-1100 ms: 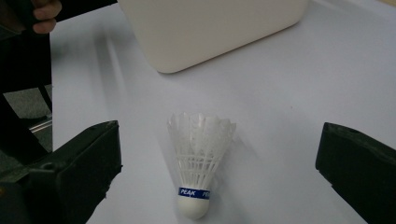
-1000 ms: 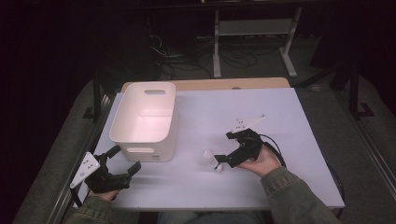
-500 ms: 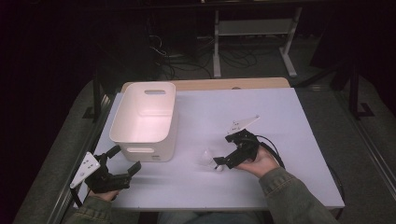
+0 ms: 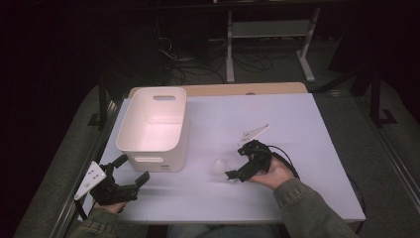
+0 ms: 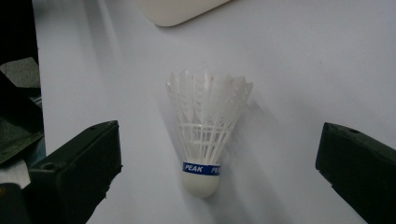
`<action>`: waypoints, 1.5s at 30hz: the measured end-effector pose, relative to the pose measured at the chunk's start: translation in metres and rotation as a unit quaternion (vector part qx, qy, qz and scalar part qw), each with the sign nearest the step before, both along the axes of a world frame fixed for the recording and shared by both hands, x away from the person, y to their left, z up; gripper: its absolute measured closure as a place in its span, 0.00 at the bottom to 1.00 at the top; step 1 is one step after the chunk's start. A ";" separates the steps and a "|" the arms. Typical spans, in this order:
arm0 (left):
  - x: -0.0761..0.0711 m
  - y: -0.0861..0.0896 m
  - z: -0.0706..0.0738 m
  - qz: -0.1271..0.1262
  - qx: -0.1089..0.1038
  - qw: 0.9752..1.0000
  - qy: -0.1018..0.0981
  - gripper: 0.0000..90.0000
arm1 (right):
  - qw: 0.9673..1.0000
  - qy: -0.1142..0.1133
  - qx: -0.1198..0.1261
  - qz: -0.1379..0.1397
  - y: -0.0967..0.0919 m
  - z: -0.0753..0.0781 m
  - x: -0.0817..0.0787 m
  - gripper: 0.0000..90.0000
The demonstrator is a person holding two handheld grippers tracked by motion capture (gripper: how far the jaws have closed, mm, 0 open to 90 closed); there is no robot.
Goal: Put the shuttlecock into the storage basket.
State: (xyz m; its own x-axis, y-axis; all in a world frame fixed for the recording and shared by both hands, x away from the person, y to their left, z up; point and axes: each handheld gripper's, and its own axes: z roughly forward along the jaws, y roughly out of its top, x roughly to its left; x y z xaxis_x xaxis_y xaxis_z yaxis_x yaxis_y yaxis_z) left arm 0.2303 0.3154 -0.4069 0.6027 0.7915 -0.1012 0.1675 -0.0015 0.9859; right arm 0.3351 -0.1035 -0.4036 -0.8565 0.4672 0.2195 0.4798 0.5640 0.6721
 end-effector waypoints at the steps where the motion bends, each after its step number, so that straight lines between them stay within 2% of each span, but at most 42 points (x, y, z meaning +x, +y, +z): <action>1: 0.000 0.000 0.000 0.000 0.000 1.000 0.001 0.00 | 1.000 0.001 -0.003 0.002 0.000 -0.001 0.000 0.00; 14: 0.000 0.000 0.000 0.000 0.001 1.000 0.001 0.00 | 0.999 0.023 -0.033 0.011 0.008 -0.008 0.001 0.00; 25: 0.000 0.000 0.000 0.000 0.000 1.000 0.001 0.00 | 0.997 0.023 -0.061 0.033 0.014 -0.018 0.004 0.00; 35: 0.000 0.000 0.000 0.000 -0.001 1.000 0.003 0.00 | 0.996 0.038 -0.078 0.033 0.017 -0.023 0.005 0.00; 38: 0.000 0.000 0.000 0.001 0.001 1.000 0.002 0.00 | 0.995 0.042 -0.084 0.037 0.018 -0.024 0.006 0.04; 45: 0.000 0.000 0.000 0.000 0.001 1.000 0.001 0.00 | 0.992 0.076 -0.086 0.046 0.017 -0.026 0.007 0.23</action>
State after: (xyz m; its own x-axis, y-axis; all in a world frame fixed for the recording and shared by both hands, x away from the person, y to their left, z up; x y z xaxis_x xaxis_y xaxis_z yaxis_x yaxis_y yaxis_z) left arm 0.2304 0.3157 -0.4069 0.6024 0.7917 -0.1018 0.1701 -0.0027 0.9854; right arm 0.3426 -0.0864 -0.4296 -0.8602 0.4302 0.2736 0.5097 0.7100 0.4859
